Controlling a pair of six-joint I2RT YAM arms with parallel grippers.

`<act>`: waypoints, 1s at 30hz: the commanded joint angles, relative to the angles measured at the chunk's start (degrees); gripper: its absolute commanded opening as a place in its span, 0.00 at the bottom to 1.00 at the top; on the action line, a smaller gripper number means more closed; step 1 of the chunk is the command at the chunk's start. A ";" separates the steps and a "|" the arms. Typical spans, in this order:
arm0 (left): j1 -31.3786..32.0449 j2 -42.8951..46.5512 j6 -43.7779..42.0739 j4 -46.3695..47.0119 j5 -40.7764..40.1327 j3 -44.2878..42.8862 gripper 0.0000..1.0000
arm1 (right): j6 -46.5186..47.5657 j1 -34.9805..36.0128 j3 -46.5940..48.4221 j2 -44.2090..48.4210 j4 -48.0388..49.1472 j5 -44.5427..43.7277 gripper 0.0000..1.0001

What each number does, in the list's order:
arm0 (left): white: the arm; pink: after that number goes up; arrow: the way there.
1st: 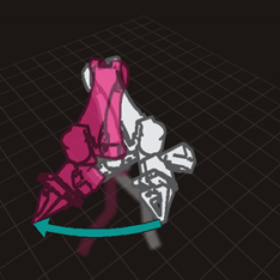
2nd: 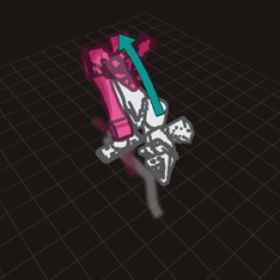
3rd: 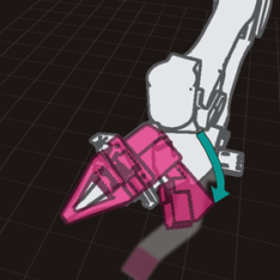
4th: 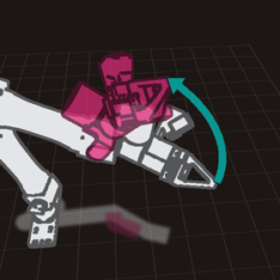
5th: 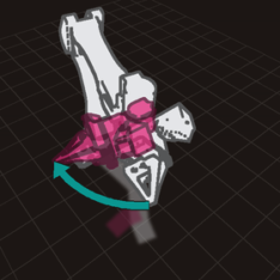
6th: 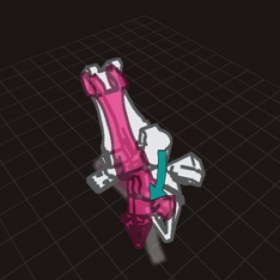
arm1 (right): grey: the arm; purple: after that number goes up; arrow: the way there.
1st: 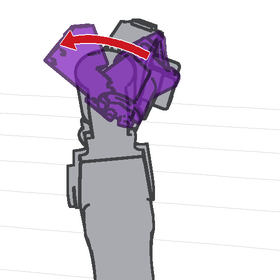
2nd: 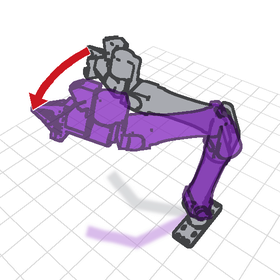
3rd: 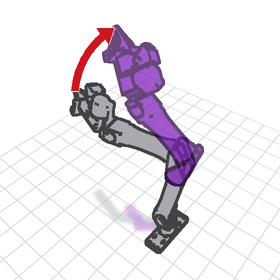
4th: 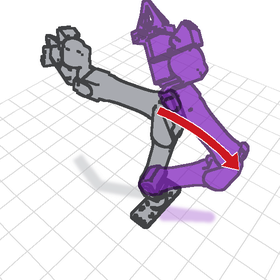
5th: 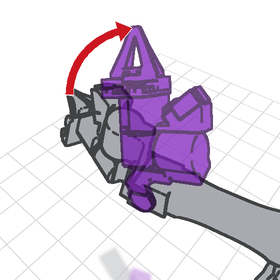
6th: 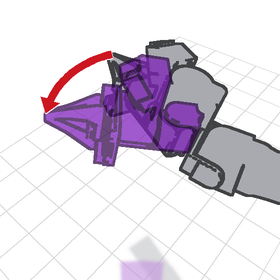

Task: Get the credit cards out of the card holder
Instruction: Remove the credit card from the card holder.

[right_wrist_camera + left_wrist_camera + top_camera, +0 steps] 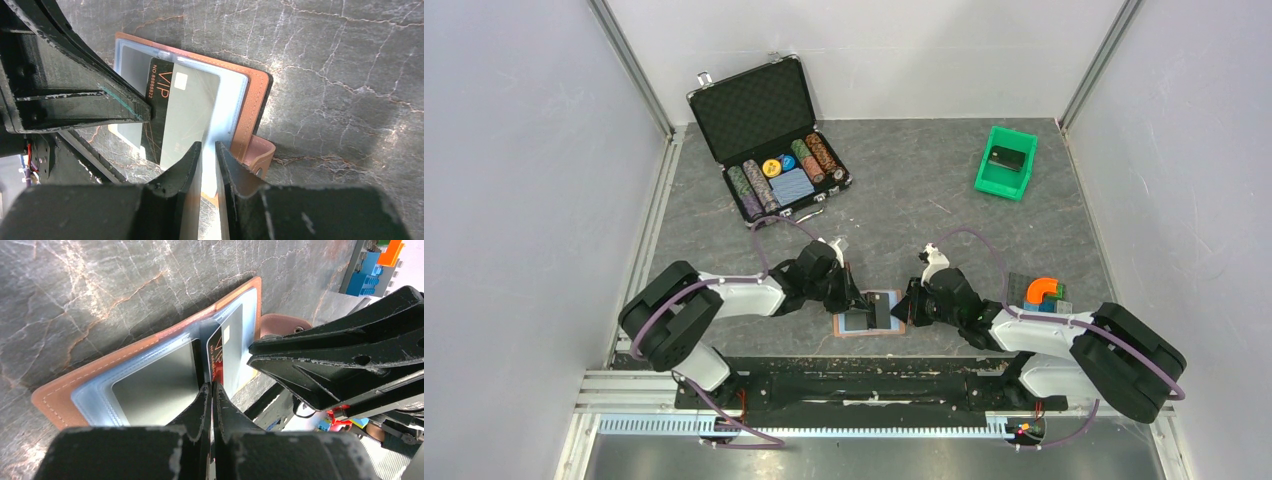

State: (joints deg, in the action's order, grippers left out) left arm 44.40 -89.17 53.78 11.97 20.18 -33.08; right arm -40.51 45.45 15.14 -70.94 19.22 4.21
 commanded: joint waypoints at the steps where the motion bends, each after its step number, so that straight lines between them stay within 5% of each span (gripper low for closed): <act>1: -0.46 3.30 0.41 -1.90 -0.13 0.54 0.02 | 1.24 -0.38 -0.66 -1.45 -7.57 -1.71 0.19; 19: -0.98 12.91 -2.94 -14.90 -6.32 1.14 0.02 | 4.78 -0.54 6.10 2.42 -11.98 -0.74 0.24; 30: -1.51 15.82 -0.79 -18.44 -5.67 -0.53 0.02 | 1.68 -0.23 2.79 4.40 4.64 10.44 0.47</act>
State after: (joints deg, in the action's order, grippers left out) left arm 43.13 -76.18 53.25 -4.93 15.09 -32.38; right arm -37.67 45.15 18.72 -66.74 15.57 10.31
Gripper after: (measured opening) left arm 0.023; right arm 0.449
